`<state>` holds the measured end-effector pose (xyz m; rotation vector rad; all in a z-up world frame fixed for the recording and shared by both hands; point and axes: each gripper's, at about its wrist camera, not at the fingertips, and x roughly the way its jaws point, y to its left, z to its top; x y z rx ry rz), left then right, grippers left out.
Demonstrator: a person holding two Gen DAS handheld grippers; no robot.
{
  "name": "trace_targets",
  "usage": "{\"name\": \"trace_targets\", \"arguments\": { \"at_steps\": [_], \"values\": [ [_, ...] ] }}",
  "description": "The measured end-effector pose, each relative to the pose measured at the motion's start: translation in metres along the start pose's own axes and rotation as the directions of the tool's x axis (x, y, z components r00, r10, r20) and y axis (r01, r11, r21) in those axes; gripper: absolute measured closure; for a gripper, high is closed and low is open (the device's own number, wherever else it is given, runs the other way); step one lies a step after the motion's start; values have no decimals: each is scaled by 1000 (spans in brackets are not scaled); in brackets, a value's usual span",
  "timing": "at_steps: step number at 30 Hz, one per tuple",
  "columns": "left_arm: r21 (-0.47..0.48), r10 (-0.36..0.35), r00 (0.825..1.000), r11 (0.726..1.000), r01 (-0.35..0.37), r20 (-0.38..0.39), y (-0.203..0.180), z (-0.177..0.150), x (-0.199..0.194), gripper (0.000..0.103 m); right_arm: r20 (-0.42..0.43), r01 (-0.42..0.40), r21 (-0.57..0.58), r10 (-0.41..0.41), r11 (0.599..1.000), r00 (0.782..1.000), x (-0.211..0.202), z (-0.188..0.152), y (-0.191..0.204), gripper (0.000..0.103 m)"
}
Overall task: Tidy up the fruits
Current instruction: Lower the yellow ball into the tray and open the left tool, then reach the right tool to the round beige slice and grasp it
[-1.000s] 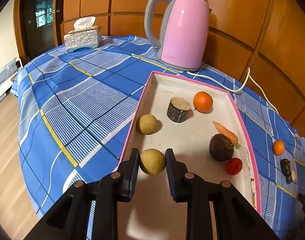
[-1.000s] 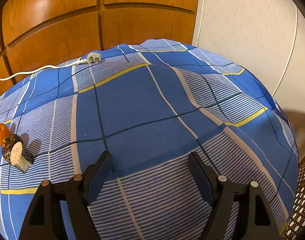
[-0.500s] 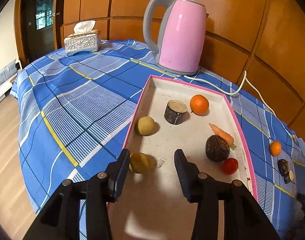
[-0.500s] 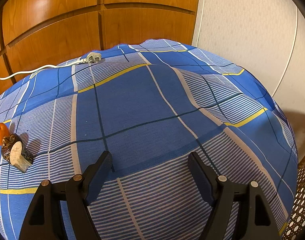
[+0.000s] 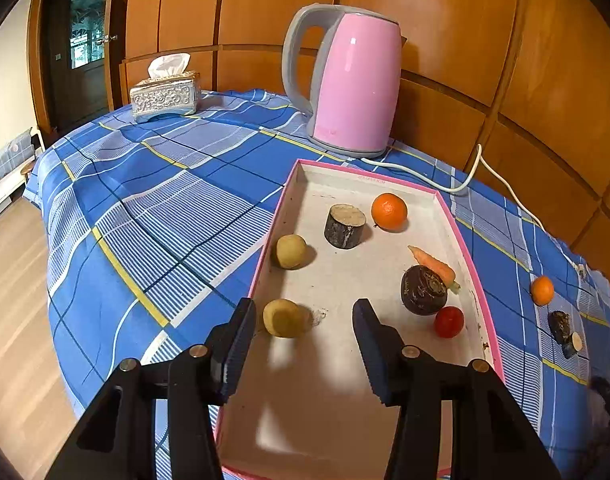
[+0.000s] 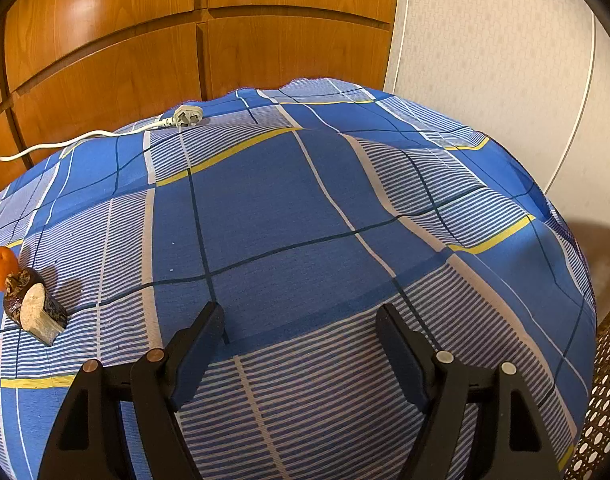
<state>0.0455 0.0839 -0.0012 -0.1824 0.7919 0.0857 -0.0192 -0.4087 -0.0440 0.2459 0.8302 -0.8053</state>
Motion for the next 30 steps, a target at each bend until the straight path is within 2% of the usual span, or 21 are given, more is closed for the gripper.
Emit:
{"name": "trace_targets", "arguments": {
  "at_steps": [18,21,30],
  "values": [
    [-28,21,1000,999,-21,0,17,-8,-10,41,-1,1,1,-1,1000,1000,0,0,0,24],
    [-38,25,1000,999,-25,0,22,-10,-11,35,-1,2,1,-2,1000,1000,0,0,0,24],
    [-59,18,999,998,-20,-42,29,-23,-5,34,-12,-2,-1,2,1000,1000,-1,1,0,24]
  ]
}}
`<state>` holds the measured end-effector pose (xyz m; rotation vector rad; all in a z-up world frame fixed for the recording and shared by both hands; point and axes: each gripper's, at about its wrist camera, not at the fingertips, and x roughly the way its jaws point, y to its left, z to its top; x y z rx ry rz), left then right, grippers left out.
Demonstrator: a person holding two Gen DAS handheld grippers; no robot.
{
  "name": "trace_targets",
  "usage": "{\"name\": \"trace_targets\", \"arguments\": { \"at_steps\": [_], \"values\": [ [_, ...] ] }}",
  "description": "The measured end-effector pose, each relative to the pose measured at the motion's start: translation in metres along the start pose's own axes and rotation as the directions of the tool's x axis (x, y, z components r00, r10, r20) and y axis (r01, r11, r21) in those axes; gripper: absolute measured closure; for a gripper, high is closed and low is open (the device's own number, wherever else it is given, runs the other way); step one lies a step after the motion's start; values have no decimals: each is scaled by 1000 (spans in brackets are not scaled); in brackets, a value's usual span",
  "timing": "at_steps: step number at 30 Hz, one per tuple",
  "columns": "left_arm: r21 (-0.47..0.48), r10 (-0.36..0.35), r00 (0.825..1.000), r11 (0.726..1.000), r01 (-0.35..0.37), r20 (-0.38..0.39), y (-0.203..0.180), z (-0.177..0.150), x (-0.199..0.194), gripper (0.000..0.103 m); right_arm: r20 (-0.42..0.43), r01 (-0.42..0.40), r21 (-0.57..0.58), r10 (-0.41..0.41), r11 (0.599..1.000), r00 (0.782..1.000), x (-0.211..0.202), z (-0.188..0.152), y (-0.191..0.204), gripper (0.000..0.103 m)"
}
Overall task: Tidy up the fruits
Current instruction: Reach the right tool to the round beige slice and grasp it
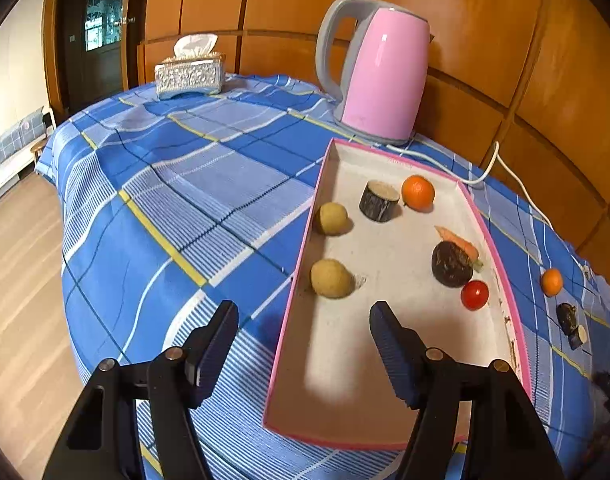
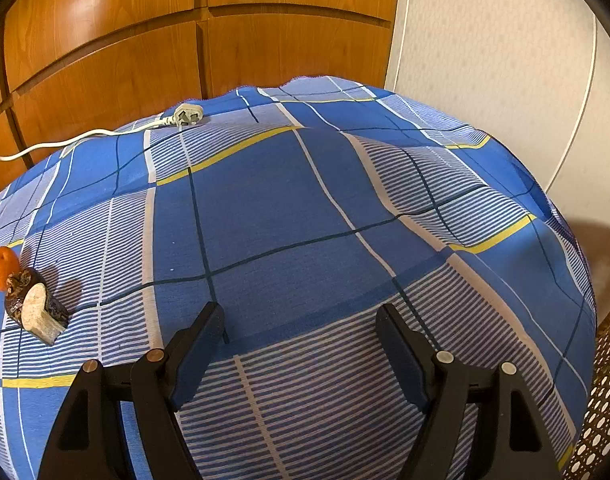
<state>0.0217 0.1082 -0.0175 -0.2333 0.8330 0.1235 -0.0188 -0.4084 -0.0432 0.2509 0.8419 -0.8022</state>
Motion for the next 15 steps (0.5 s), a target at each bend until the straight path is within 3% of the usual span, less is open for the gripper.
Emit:
{"name": "trace_targets", "arguments": {
  "at_steps": [4,9,12,15],
  "values": [
    [1,2,1000,1000,-2,-8,0,-1,2,34,-29,-21,-19,20,1000,999,0,4,1,24],
    [0,3,1000,1000,-3,-23,0,-3,5,34,-88,-167,-62,162,984,983,-7,9,13,25],
    [0,0,1000,1000,0,-25,0,-3,5,33,-101,-307,-141,295,941,950,-20,12,37,25],
    [-3,-4,1000,1000,3,-27,1,-3,5,33,-138,-440,-255,418,861,898,-33,14,67,25]
  ]
}}
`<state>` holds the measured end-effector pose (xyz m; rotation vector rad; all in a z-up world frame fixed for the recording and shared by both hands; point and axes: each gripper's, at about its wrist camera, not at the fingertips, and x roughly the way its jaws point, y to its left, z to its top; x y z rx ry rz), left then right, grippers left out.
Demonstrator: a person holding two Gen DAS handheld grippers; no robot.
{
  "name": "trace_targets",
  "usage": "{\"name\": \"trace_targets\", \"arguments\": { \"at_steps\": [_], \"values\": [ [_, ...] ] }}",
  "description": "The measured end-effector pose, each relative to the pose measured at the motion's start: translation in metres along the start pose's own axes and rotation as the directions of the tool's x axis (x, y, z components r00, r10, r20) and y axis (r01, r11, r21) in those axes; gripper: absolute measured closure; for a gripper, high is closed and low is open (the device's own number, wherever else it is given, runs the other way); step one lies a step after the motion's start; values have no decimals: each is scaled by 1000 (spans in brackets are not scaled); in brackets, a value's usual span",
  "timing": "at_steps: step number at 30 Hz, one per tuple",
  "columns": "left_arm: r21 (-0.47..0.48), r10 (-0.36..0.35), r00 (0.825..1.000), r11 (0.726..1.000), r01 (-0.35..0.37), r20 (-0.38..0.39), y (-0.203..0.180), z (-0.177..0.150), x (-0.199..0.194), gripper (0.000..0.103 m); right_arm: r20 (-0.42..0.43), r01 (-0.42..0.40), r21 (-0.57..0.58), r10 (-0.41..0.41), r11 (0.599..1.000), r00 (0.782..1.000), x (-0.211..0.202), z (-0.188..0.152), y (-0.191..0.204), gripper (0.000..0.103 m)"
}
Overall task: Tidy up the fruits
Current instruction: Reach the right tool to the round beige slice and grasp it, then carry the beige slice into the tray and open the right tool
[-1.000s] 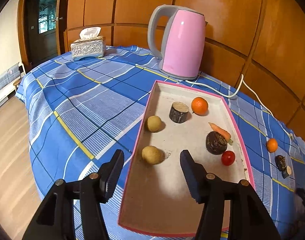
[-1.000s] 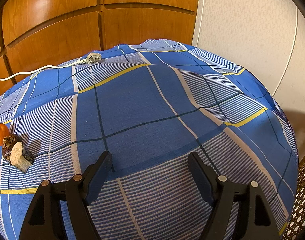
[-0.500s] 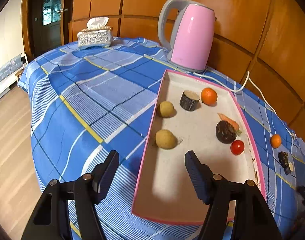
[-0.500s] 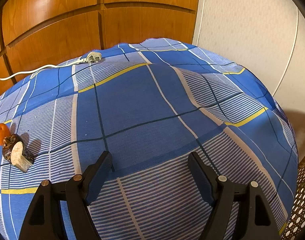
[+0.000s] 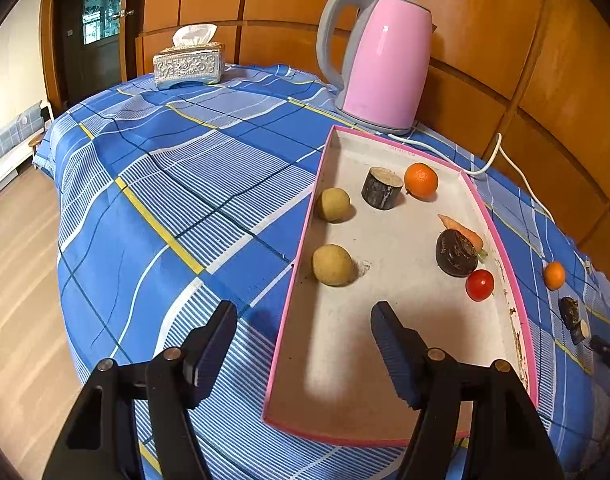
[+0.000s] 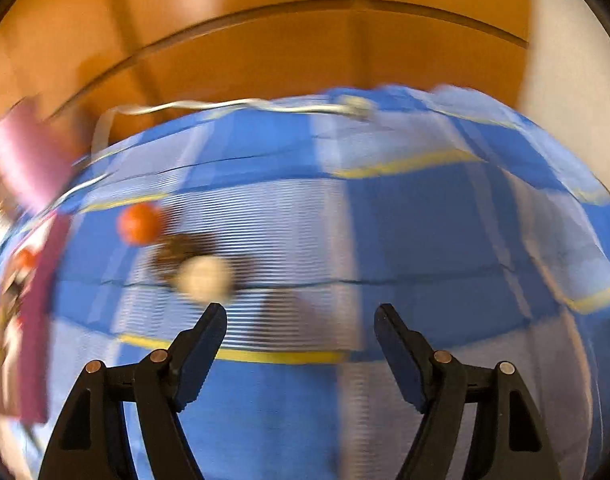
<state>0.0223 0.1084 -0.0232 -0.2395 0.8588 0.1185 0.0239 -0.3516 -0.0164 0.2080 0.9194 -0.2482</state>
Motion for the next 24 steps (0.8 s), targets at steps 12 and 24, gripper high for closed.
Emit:
{"name": "trace_targets", "arguments": {
  "at_steps": [12,24],
  "values": [
    [-6,3,1000,1000,-3,-3,3,0,-2,33,-104,-3,-313,-31,950,994,37,9,58,70],
    [-4,-5,1000,1000,5,-9,2,-2,0,33,-63,-86,-328,70,941,996,-3,8,78,70]
  ]
}}
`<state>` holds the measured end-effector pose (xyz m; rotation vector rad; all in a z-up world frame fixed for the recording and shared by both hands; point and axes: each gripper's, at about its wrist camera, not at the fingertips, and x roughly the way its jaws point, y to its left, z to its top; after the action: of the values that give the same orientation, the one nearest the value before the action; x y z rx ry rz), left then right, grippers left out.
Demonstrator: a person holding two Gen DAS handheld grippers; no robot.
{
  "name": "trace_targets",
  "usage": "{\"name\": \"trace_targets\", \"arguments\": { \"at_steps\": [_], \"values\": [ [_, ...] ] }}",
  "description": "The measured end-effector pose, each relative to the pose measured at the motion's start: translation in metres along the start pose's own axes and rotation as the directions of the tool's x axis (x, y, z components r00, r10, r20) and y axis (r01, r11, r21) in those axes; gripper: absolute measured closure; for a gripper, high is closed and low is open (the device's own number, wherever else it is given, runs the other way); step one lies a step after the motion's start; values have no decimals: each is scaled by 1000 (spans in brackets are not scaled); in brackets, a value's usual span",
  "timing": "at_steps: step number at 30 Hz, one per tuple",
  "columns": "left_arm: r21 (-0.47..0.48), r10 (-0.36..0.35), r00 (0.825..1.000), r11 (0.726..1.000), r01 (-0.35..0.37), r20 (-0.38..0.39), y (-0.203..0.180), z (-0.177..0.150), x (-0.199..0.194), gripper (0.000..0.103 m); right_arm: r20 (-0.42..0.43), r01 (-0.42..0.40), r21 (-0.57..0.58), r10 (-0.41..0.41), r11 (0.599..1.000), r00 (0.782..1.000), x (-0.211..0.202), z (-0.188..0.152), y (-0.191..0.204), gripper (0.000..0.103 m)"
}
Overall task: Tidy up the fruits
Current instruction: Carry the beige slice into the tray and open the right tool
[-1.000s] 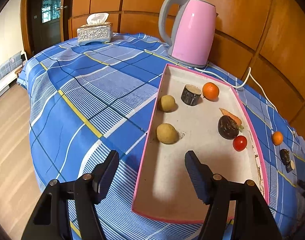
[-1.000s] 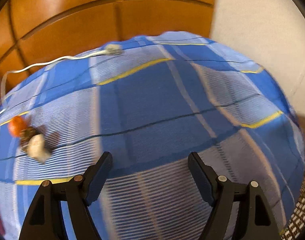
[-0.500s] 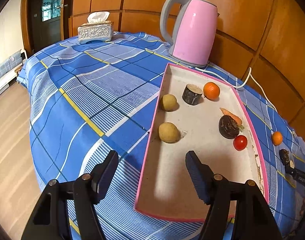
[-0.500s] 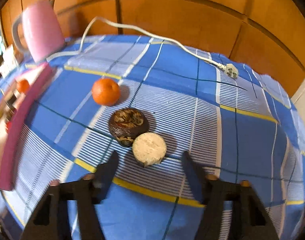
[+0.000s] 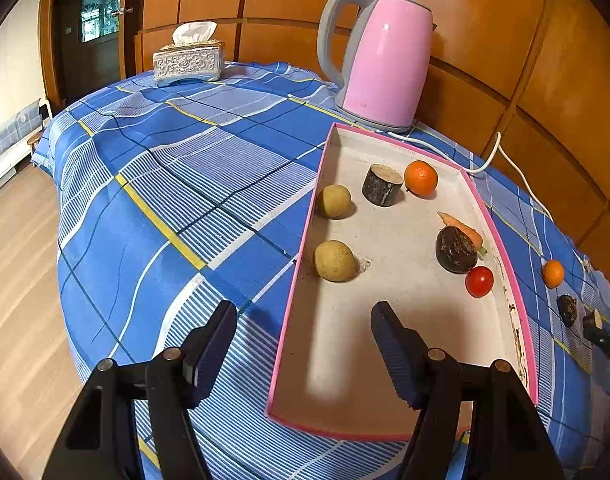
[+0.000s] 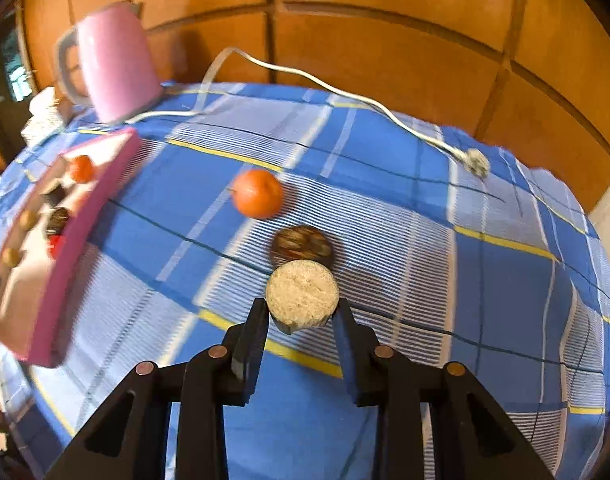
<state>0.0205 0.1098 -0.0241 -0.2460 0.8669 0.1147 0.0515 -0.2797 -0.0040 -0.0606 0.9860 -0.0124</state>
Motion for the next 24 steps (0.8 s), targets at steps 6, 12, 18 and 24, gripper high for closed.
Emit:
{"name": "trace_targets", "arguments": {
  "at_steps": [6,12,18,24],
  "values": [
    [-7,1,1000,1000,-1,0,2,0,0,32,7,-152,-113,153,982,988,-12,7,48,70],
    [-17,0,1000,1000,0,6,5,0,-2,32,-23,-310,-232,313,922,949,-15,14,110,70],
    [-21,1,1000,1000,-1,2,8,0,-2,32,-92,-432,-293,424,853,901,-5,26,167,70],
    [-26,8,1000,1000,-8,2,11,-1,-2,32,-134,-475,-304,457,826,880,15,36,209,70]
  ]
}}
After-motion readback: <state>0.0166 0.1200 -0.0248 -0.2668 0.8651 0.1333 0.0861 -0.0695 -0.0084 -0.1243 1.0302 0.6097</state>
